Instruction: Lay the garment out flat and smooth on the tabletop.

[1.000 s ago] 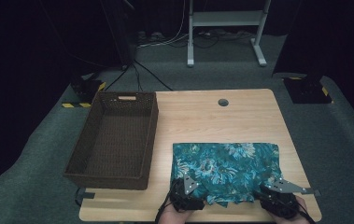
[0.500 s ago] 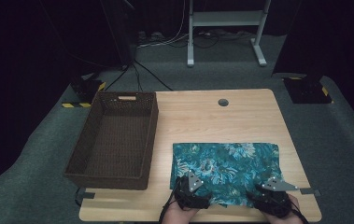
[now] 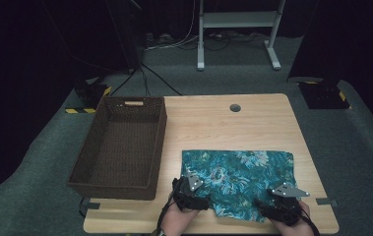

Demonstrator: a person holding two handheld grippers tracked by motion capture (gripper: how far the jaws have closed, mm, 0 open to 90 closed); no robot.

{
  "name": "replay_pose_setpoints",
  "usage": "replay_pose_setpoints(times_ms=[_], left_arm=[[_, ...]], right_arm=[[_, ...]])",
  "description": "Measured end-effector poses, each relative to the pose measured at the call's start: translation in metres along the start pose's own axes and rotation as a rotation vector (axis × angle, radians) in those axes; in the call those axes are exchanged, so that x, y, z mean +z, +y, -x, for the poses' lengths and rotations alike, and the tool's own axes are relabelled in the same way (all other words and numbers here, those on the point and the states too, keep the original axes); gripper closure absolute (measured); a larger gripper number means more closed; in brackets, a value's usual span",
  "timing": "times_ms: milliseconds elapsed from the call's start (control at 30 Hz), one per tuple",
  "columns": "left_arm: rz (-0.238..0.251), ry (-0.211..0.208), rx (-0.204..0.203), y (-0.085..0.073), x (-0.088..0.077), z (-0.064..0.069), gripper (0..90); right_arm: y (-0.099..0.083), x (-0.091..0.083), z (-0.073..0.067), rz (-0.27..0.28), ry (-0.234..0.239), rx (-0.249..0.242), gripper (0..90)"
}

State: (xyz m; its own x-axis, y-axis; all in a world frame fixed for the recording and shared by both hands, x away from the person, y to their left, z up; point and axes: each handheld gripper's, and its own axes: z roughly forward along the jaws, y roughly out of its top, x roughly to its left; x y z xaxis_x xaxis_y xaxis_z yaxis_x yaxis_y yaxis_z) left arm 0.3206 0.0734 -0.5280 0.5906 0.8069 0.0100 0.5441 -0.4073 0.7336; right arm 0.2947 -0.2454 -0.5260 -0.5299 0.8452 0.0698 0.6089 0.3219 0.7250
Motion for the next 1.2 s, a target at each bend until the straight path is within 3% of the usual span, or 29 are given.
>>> replay_pose_setpoints(times_ms=[67,200,267,333,433,500,567,733,967,1200], left_arm=[[0.004,0.008,0.023,-0.001,-0.001,-0.002,8.1],[-0.048,0.035,0.025,-0.008,0.007,-0.003,8.2],[-0.037,0.030,0.021,-0.010,0.007,-0.003,7.8],[-0.033,0.027,0.029,-0.011,0.006,-0.003,8.7],[-0.031,-0.001,0.005,-0.012,0.006,-0.002,9.9],[-0.032,-0.012,0.018,-0.012,0.007,0.000,10.2],[-0.035,-0.027,0.031,-0.010,0.009,0.004,10.3],[-0.038,-0.072,0.082,-0.001,0.017,0.019,10.3],[-0.034,-0.127,0.156,0.013,0.030,0.039,10.3],[-0.022,-0.162,0.184,0.020,0.039,0.049,9.8]], right_arm=[[0.003,0.004,-0.001,0.007,0.010,0.011,34.2],[0.002,0.014,-0.008,-0.032,0.020,-0.021,30.7],[0.002,0.015,-0.012,-0.036,-0.002,-0.059,30.6],[0.001,0.015,-0.012,-0.035,0.001,-0.063,30.5],[0.000,0.014,-0.009,-0.038,0.003,-0.071,30.5],[0.000,0.012,-0.007,-0.040,0.001,-0.071,30.4],[-0.002,0.009,-0.002,-0.044,-0.008,-0.064,30.5],[-0.011,-0.003,0.016,-0.057,-0.083,-0.038,31.9],[-0.026,-0.022,0.046,-0.052,-0.152,0.035,31.8],[-0.037,-0.036,0.061,-0.044,-0.199,0.084,30.7]])
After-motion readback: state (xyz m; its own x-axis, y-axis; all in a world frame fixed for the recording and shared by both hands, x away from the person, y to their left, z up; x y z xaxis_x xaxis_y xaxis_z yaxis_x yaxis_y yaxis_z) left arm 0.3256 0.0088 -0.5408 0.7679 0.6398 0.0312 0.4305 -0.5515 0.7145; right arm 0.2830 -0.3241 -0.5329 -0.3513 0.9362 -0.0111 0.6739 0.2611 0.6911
